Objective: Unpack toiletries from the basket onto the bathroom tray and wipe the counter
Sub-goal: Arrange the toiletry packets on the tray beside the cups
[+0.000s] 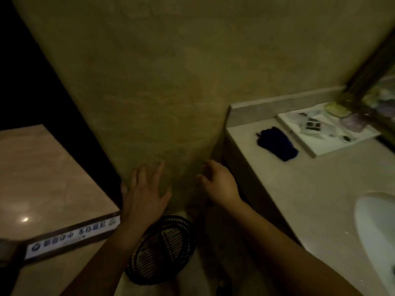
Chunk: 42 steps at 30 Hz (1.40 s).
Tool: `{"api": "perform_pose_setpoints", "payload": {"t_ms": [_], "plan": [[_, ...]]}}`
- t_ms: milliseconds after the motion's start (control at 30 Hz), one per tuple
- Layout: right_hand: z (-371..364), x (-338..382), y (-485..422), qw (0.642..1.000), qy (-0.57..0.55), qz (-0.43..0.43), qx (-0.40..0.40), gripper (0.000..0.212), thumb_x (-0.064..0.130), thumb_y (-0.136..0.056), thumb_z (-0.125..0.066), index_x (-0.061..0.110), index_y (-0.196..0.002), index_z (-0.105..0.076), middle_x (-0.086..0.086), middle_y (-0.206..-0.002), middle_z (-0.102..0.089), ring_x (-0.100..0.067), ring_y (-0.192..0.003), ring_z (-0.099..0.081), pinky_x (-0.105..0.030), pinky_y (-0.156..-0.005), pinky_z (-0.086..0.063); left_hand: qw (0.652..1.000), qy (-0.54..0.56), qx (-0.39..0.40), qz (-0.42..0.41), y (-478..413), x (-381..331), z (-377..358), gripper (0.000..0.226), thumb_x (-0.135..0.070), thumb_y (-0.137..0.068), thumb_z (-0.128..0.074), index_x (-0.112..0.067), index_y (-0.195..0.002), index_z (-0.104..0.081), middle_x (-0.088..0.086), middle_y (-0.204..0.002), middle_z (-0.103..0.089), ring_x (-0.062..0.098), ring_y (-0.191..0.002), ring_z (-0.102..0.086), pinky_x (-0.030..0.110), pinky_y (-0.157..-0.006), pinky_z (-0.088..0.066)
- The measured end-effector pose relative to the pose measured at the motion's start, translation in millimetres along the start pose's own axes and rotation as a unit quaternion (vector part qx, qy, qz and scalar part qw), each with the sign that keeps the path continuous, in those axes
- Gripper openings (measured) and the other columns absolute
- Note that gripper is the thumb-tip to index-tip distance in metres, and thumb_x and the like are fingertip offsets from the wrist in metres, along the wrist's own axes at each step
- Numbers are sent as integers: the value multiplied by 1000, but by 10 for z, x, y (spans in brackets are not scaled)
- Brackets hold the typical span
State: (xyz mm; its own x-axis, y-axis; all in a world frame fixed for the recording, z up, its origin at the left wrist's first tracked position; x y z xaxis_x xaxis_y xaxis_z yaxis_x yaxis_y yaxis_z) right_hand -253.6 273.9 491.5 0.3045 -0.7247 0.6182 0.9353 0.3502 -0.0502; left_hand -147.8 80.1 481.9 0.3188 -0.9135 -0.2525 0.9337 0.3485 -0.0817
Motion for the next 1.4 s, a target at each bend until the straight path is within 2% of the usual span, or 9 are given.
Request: {"api": "perform_pose_setpoints", "payload": {"t_ms": [100,233,433,733,833,900,1167,1300,1400], "plan": [[490,65,101,999,-11,-1,-42,51,42,-89,-61,25,-136,-51,6,-124,-63,-13,-112,-58,-34,-91,-53,999,13,-12,-46,-25,-352,320,76,-68,-87,-30,-47,-151,5,13,-158,-21,32,-145,-13,59,-111,-22],[987,-44,276,994,-33,-21,-98,44,39,-89,-61,30,-132,-53,8,-121,-64,-6,-104,-59,-25,-83,-50,992,23,-20,-123,-74,-794,617,76,-64,-90,-35,-51,-148,13,14,-159,-18,32,-146,-12,61,-111,-21],[1525,-505,411,983,-52,-92,-153,45,43,-89,-62,33,-132,-54,10,-120,-64,-9,-108,-58,-33,-88,-52,981,43,3,-190,-252,-1449,682,76,-63,-91,-36,-56,-145,16,8,-162,-8,28,-147,-3,60,-114,-16],[2155,-1347,120,983,-40,-108,-144,44,38,-89,-64,22,-129,-60,2,-118,-68,-15,-106,-63,-31,-87,-51,978,23,30,-206,-650,-2417,212,78,-64,-90,-36,-55,-144,20,7,-163,-4,29,-148,-1,57,-114,-10],[2306,-1607,27,983,-44,-117,-136,38,38,-89,-64,26,-125,-61,7,-111,-67,-13,-97,-62,-30,-78,-50,976,12,44,-213,-796,-2670,17,78,-64,-91,-36,-55,-143,21,6,-163,-1,29,-148,0,59,-114,-12],[2382,-1784,-31,983,-43,-123,-132,33,38,-90,-63,29,-122,-62,11,-107,-66,-10,-94,-62,-26,-73,-47,973,12,49,-223,-909,-2837,-88,76,-63,-91,-37,-52,-147,14,5,-163,-3,29,-148,0,59,-114,-13],[2490,-2326,-386,972,-37,-196,-128,40,39,-91,-62,28,-129,-57,8,-120,-66,-8,-98,-62,-24,-82,-49,960,-39,102,-259,-1433,-3309,-637,75,-66,-88,-24,-43,-151,11,4,-163,-3,25,-148,1,56,-117,-12],[2486,-2554,-552,959,-24,-247,-138,39,40,-92,-62,29,-129,-58,9,-117,-67,-8,-98,-63,-26,-83,-52,951,-17,123,-284,-1715,-3445,-906,71,-64,-91,-25,-43,-152,5,4,-163,-8,25,-148,-5,54,-117,-12],[2495,-2729,-704,945,-17,-293,-145,38,38,-92,-61,29,-129,-58,8,-117,-68,-10,-98,-64,-31,-85,-54,941,2,145,-306,-1891,-3502,-1099,67,-68,-91,-17,-48,-151,4,3,-163,-9,25,-148,-7,55,-117,-10]]}}
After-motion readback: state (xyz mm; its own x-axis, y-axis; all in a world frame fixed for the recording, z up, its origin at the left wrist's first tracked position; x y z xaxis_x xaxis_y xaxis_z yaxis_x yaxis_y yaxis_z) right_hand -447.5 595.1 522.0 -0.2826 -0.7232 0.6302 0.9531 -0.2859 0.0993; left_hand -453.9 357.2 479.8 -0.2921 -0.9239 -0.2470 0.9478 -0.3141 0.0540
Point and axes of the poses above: each hand's wrist, its own y-axis away from the middle knuckle, its own z-axis out of the back of the hand, x = y × z, the point moved 6 cm from there along -y, towards the middle knuckle
